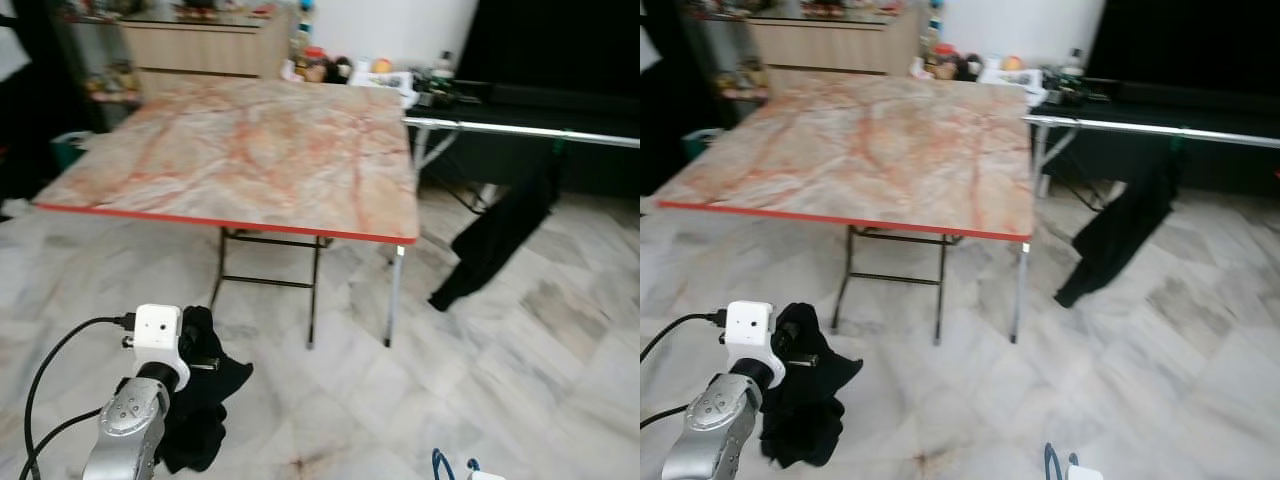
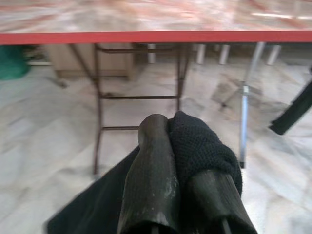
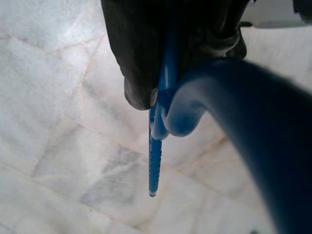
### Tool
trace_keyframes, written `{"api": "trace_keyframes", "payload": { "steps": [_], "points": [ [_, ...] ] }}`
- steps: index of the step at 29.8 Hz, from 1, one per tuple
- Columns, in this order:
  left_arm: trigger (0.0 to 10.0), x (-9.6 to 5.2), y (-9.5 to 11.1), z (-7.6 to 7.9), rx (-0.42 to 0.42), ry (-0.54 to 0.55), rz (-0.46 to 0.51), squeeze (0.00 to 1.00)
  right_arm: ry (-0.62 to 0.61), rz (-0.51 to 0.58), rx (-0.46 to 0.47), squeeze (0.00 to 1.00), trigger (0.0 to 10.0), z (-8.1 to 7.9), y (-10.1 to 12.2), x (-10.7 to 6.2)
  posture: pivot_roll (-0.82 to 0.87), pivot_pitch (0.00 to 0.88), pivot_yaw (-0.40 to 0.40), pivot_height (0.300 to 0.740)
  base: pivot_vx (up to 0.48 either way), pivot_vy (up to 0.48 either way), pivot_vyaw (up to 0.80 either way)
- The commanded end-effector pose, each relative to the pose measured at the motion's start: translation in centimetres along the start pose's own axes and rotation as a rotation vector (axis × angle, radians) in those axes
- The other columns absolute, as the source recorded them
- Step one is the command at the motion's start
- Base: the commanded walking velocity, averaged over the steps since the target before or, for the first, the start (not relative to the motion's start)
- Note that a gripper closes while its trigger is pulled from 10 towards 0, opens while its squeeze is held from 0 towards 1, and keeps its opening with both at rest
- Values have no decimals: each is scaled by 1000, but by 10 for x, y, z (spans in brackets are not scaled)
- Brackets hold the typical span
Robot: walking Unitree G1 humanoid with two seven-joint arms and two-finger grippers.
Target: Hang hanger
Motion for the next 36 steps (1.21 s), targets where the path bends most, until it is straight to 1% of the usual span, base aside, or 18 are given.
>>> {"api": "trace_keyframes", "payload": {
  "steps": [1,4,10,13,15,18,19,20,21,22,23,24,25,27,31,33,34,36],
  "points": [
    [10000,2,12,-3,-23,11,43,0,9,17,6,0,10000,-3,4,1,87,72,7,740,356,0,0],
    [10000,3,14,-4,-34,20,50,0,14,15,4,0,10000,-4,4,1,85,71,8,740,371,0,0],
    [10000,4,16,-6,-18,21,58,0,22,15,1,0,10000,-6,4,1,86,69,8,740,377,0,0],
    [10000,6,24,-12,-16,45,82,0,27,14,0,0,10000,-7,4,1,87,70,6,740,380,0,0],
    [10000,11,49,-20,-10,68,155,0,34,12,-5,0,10000,-8,3,1,90,70,4,740,382,0,0],
    [10000,17,78,-25,3,70,232,0,41,10,-12,0,10000,-10,3,1,92,70,3,740,382,0,0],
    [10000,18,85,-26,8,69,251,0,41,10,-13,0,10000,-10,3,1,92,70,3,740,382,0,0],
    [10000,18,85,-26,8,69,251,0,41,10,-13,0,10000,-10,3,1,92,70,3,740,382,0,0],
    [10000,24,113,-25,29,54,323,0,46,10,-13,0,10000,-11,3,1,93,68,3,740,379,0,0],
    [10000,24,113,-25,29,54,323,0,46,10,-13,0,10000,-11,3,1,93,68,3,740,379,0,0],
    [10000,27,126,-24,43,48,352,0,48,10,-14,0,10000,-12,3,1,93,68,3,740,386,0,0],
    [10000,31,146,-23,67,41,398,0,52,11,-16,0,10000,-13,3,1,93,66,2,740,382,0,0],
    [10000,31,146,-23,67,41,398,0,52,11,-16,0,10000,-13,3,1,93,66,2,740,382,0,0],
    [10000,36,161,-20,86,39,424,0,54,11,-17,0,10000,-14,3,1,94,64,-1,740,381,0,0],
    [10000,48,212,-8,114,-10,542,0,62,12,-23,0,10000,-15,4,2,101,59,-7,740,382,0,0],
    [10000,53,229,-3,127,-28,576,0,63,12,-24,0,10000,-16,5,2,102,58,-7,740,382,0,0],
    [10000,53,229,-3,127,-28,576,0,63,12,-24,0,10000,-16,5,2,102,58,-7,740,382,0,0],
    [10000,59,248,2,132,-44,612,0,64,12,-24,0,10000,-17,5,2,103,52,-6,740,384,0,0]
  ]
}}
Point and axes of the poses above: a point about 5 cm out from each wrist's last joint towards the gripper, its own x axis pointing out of the wrist towards the gripper, its own y axis along the axis of the wrist's last joint, z = x × y, the point moved 4 cm from there along x, pointing out of the wrist towards the gripper, and after that the axes turned 1 degree about x, right-handed, at the moved point
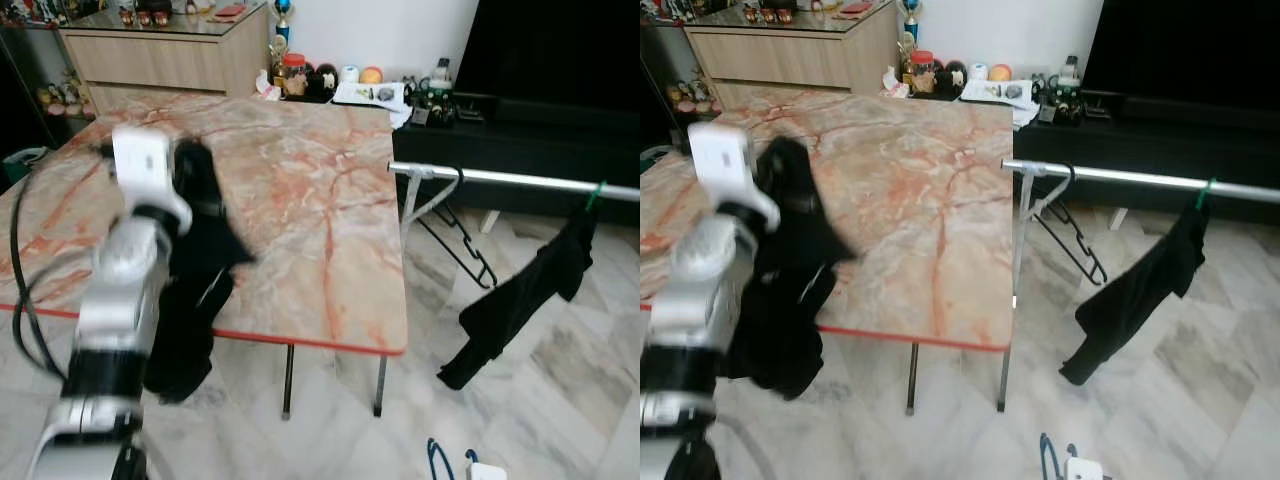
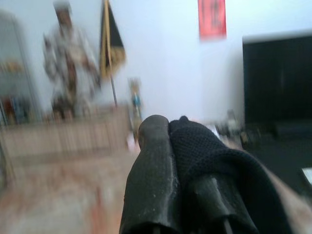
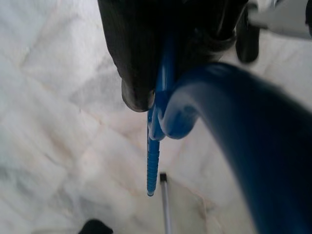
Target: Hang hanger
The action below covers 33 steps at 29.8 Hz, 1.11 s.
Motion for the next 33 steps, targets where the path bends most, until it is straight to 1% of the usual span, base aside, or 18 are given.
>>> {"api": "trace_keyframes", "payload": {
  "steps": [1,4,6,10,11,14,15,18,20,22,23,24,25,27,28,29,30,33],
  "points": [
    [10000,7,4,-7,18,6,14,0,22,-15,13,0,10000,-10,-5,0,105,51,-7,740,386,0,0],
    [10000,11,6,-6,19,1,17,0,22,-16,12,0,10000,-10,-5,0,105,51,-7,740,386,0,0],
    [10000,20,3,-4,29,7,-6,0,29,-18,8,0,10000,-12,-5,0,104,47,-5,740,386,0,0],
    [10000,20,-4,-2,26,13,-38,0,34,-21,5,0,10000,-14,-7,0,105,48,-6,740,386,0,0],
    [10000,12,-25,1,8,1,-115,0,35,-24,5,0,10000,-14,-8,0,107,51,-6,740,0,0,0],
    [10000,-3,-57,6,-1,-17,-242,0,36,-29,4,0,10000,-15,-10,-1,114,58,-8,740,0,0,0],
    [10000,-3,-57,6,-1,-17,-242,0,36,-29,4,0,10000,-15,-10,-1,114,58,-8,740,0,0,0],
    [10000,-36,-102,18,-23,-50,-424,0,38,-33,3,0,10000,-15,-11,-1,112,62,-7,740,0,0,0],
    [10000,-52,-117,24,-28,-79,-486,0,39,-35,3,0,10000,-16,-12,-1,109,66,-5,740,0,0,0],
    [10000,-74,-134,28,-21,-95,-569,0,39,-37,2,0,10000,-15,-13,-1,113,69,-4,740,0,0,0],
    [10000,-86,-141,30,-7,-114,-600,357,39,-39,4,0,10000,-15,-14,-2,113,69,-4,740,0,0,0],
    [10000,-93,-145,31,-10,-114,-620,1000,39,-40,3,0,10000,-15,-14,-2,112,70,-4,740,0,0,0],
    [10000,-106,-151,33,-6,-129,-653,1000,41,-44,-1,0,10000,-16,-15,-2,111,70,-3,740,0,0,0],
    [10000,-112,-153,33,8,-142,-665,1000,43,-45,-2,0,10000,-16,-16,-2,111,70,-3,740,0,0,0],
    [10000,-121,-155,35,-7,-146,-685,1000,42,-46,-2,0,10000,-16,-16,-2,110,69,0,740,0,0,0],
    [10000,-121,-155,35,-7,-146,-685,1000,42,-46,-2,0,10000,-16,-16,-2,110,69,0,740,0,0,0],
    [10000,-132,-155,38,7,-177,-692,1000,43,-48,-3,0,10000,-16,-17,-2,108,67,3,740,0,0,0],
    [10000,-142,-153,42,31,-220,-691,1000,42,-50,-1,0,10000,-16,-17,-2,107,65,4,740,0,0,0]
  ]
}}
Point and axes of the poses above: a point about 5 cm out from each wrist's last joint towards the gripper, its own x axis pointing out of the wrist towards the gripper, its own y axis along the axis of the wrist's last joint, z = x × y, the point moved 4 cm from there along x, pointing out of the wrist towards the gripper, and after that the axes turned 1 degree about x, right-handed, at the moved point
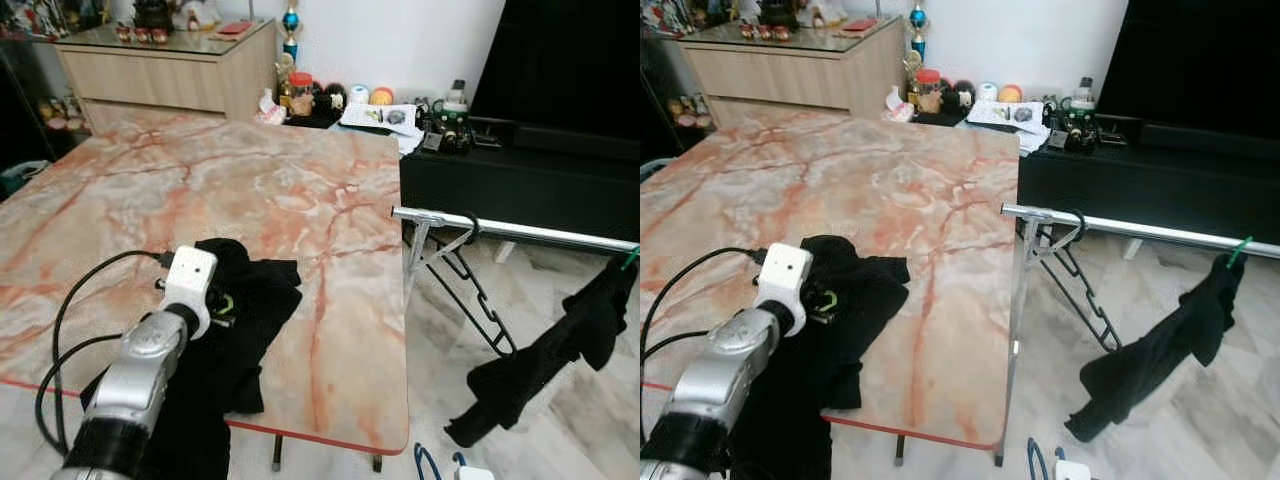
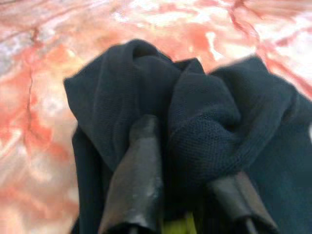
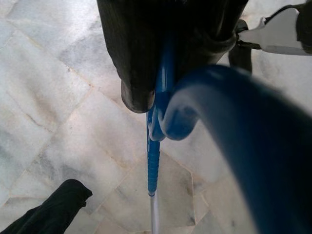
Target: Hang hanger
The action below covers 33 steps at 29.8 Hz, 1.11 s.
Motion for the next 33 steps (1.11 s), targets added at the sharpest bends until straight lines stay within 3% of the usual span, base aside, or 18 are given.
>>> {"api": "trace_keyframes", "payload": {
  "steps": [1,9,14,15,22,25,33],
  "points": [
    [10000,-2,3,4,32,-26,2,1000,14,-16,11,0,10000,-6,-5,0,107,65,4,740,0,0,0],
    [10000,-31,3,6,-5,-24,49,1000,10,-18,12,0,10000,-5,-6,0,104,52,13,740,0,0,0],
    [10000,-38,13,0,-41,25,115,1000,11,-20,12,0,10000,-4,-6,-1,107,44,12,740,0,0,0],
    [10000,-40,21,-4,-58,65,163,0,10,-21,11,0,10000,-4,-6,-1,107,40,12,740,0,0,0],
    [10000,-40,33,-2,-67,101,231,0,11,-22,9,0,10000,-5,-7,-1,96,29,15,740,0,0,0],
    [10000,-38,33,1,-20,99,229,0,8,-21,12,0,10000,-5,-7,-1,93,24,17,740,0,-480,0],
    [10000,-38,34,-5,-34,126,239,0,-9,-17,30,0,10000,-2,-7,-1,92,26,17,740,0,-480,0]
  ]
}}
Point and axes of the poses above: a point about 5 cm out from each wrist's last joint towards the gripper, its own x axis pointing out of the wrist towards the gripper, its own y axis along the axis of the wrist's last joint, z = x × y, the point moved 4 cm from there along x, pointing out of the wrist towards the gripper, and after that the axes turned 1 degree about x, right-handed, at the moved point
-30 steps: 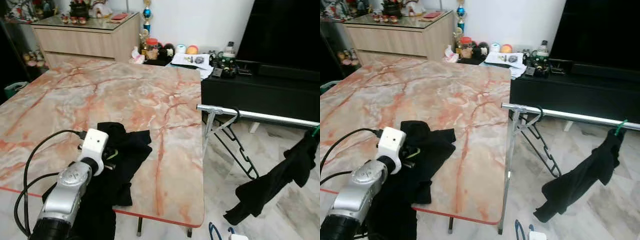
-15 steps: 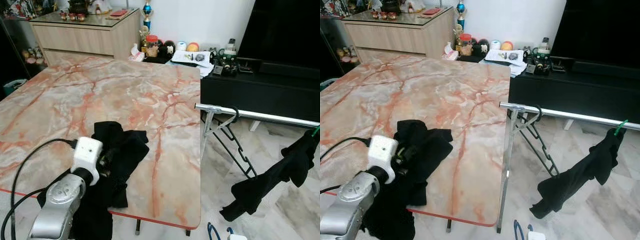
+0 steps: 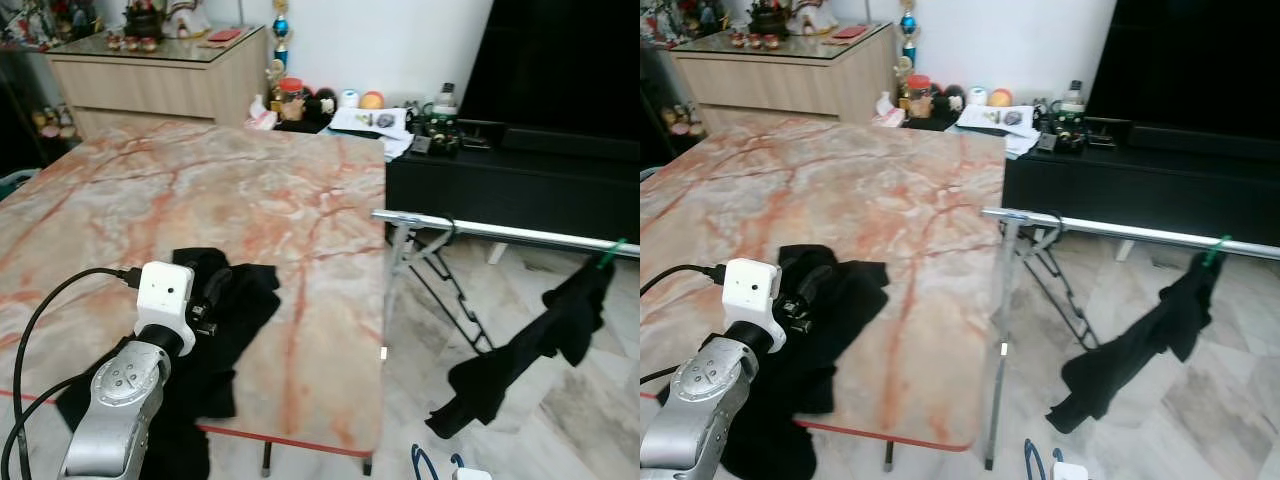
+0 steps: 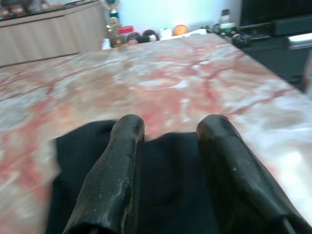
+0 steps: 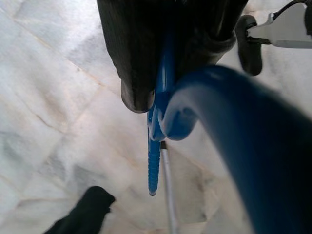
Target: Hang hanger
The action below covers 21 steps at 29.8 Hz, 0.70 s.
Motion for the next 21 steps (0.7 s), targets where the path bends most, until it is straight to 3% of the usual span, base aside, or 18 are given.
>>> {"api": "trace_keyframes", "payload": {
  "steps": [1,21],
  "points": [
    [10000,2,3,0,11,2,16,0,-5,-19,28,0,10000,-1,-7,-1,92,27,17,740,0,-480,0],
    [10000,2,-2,4,2,-4,7,0,-12,-3,43,0,10000,1,-2,0,89,53,14,740,0,-480,0]
  ]
}}
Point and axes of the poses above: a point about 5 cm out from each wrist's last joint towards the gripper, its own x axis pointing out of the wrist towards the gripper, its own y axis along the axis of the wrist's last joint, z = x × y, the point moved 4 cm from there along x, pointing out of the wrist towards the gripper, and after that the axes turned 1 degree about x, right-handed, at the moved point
